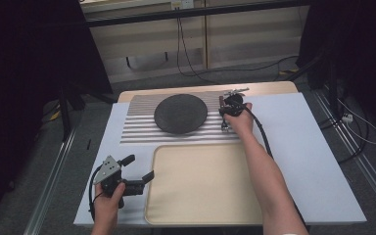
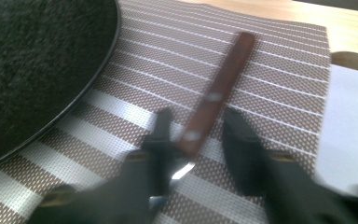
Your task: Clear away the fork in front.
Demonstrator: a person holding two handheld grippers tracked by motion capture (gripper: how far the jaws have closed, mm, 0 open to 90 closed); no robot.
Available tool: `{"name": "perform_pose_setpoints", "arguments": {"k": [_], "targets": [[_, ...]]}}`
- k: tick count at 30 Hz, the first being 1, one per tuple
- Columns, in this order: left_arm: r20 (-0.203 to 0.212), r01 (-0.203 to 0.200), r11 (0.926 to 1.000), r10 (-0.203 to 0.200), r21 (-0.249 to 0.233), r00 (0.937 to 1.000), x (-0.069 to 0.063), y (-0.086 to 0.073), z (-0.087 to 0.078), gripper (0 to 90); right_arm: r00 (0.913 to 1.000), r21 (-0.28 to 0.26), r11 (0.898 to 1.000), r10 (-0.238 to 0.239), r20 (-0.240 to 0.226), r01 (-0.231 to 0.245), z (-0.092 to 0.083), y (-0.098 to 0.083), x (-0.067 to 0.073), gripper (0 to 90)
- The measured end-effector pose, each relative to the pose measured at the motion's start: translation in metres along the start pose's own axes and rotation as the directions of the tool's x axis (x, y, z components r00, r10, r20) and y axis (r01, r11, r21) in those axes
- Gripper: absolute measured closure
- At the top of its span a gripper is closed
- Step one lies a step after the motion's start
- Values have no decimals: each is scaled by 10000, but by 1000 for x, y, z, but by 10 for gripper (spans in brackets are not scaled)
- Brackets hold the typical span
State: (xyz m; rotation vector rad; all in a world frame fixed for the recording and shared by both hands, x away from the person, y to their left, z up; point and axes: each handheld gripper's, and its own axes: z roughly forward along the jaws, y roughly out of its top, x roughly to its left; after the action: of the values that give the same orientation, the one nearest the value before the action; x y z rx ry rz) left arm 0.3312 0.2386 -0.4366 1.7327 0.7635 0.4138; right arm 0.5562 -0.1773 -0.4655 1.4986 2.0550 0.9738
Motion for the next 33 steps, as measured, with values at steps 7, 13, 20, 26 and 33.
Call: {"name": "perform_pose_setpoints", "arguments": {"k": [7, 13, 20, 26, 33], "targets": [[-1, 82, 9999, -82, -62, 10000, 2, 0, 0, 30, 9979, 673, 9958, -603, -229, 617, -10, -1, -5, 785], [66, 46, 10000, -45, -78, 10000, 0, 1, 1, 30, 9936, 1093, 9889, -947, -616, 1011, -30, -13, -10, 785], [37, 70, 9999, -69, -129, 10000, 0, 1, 0, 30, 9888, 1413, 9808, -1236, -832, 1345, -50, -27, -11, 776], [24, 52, 9999, -52, -91, 10000, -1, 2, 0, 30, 9875, 1577, 9763, -1379, -764, 1486, -50, -26, -9, 759], [-46, 69, 9999, -69, -127, 10000, -1, 2, 1, 30, 9945, 1550, 9838, -799, -679, 897, -48, -28, -10, 777]]}}
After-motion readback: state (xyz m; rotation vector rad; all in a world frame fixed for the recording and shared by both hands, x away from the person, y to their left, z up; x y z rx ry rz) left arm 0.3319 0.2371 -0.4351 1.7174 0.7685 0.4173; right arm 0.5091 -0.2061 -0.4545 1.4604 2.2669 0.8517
